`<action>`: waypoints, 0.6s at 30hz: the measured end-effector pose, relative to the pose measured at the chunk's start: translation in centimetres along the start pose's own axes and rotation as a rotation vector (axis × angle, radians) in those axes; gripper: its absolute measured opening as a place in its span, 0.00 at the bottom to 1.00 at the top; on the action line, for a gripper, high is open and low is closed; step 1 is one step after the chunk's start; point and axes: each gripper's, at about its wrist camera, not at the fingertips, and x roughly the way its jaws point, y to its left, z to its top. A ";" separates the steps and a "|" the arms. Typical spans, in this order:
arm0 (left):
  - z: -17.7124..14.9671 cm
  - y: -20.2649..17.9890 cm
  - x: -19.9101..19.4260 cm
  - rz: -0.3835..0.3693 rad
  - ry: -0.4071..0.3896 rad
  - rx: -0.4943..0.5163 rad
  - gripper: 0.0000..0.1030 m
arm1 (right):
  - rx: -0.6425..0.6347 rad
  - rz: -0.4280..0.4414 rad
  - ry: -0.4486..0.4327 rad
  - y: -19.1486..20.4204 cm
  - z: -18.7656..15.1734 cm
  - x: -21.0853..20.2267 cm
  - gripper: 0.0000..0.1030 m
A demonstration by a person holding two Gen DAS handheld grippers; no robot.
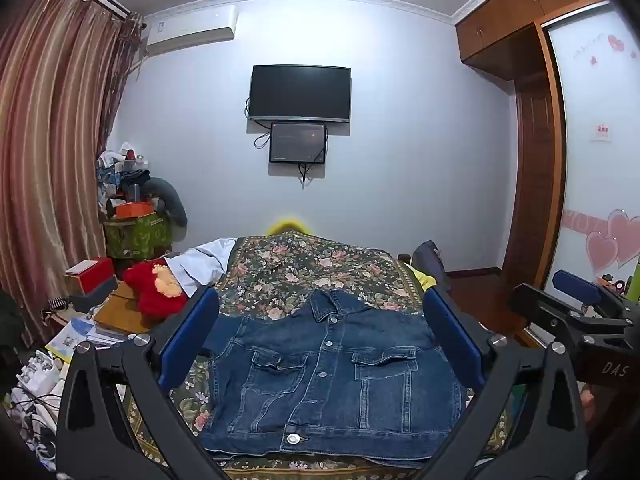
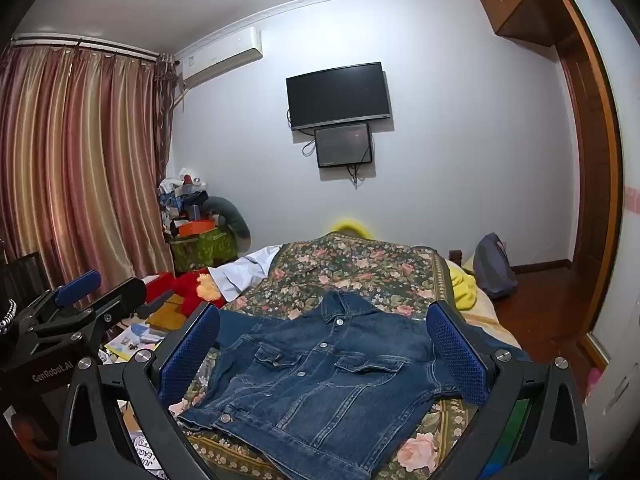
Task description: Fold large clothes
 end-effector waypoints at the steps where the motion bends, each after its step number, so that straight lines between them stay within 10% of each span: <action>1: 0.0 0.0 0.0 -0.003 0.003 -0.002 1.00 | 0.002 0.001 -0.003 0.0 0.0 0.0 1.00; 18: 0.3 0.4 0.4 -0.007 0.023 -0.005 1.00 | 0.001 0.001 -0.009 -0.2 0.0 0.1 1.00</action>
